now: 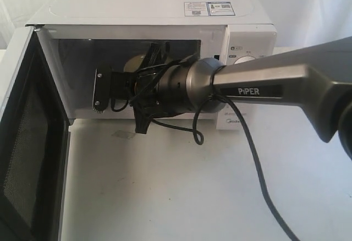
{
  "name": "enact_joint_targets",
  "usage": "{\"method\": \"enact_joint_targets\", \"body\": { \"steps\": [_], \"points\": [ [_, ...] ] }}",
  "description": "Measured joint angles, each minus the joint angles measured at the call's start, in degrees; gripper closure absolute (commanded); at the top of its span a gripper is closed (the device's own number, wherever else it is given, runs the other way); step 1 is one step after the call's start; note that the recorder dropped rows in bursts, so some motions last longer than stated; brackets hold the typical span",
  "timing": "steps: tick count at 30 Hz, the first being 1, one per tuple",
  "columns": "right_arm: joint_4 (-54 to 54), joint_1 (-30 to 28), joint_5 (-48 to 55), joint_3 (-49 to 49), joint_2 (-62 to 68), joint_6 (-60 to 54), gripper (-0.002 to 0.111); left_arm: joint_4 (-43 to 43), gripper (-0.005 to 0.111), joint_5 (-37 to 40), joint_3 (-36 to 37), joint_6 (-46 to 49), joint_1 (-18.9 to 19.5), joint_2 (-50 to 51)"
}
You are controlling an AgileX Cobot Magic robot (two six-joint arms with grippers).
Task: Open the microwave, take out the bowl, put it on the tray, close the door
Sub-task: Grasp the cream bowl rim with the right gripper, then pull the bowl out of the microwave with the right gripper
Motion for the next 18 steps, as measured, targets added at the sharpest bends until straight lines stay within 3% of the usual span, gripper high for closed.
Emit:
{"method": "enact_joint_targets", "body": {
  "steps": [18],
  "points": [
    [9.2, 8.7, 9.3, 0.0, -5.0, -0.2, 0.108, 0.0, 0.107, 0.0, 0.0, 0.0, 0.0, 0.0]
  ]
}}
